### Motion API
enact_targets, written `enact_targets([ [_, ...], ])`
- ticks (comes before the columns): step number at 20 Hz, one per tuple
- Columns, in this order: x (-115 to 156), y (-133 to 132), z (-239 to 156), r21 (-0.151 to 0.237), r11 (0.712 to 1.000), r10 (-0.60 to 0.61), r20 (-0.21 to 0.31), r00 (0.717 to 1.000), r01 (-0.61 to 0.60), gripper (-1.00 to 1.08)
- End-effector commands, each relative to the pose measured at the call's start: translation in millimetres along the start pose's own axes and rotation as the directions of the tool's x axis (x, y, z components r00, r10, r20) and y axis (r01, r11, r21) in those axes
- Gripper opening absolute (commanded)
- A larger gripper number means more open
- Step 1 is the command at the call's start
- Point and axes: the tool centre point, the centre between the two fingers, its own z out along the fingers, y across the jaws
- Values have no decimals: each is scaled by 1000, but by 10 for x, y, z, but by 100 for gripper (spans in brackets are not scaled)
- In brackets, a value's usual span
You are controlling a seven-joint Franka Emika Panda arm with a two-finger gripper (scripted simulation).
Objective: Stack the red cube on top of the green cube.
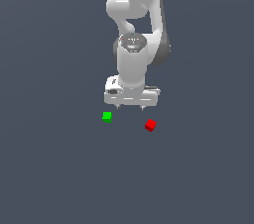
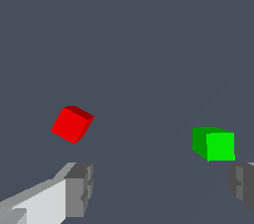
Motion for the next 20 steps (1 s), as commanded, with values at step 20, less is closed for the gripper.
enact_targets([
  [20,-22,-812,675,-5,928,374,18,927,-374,100],
])
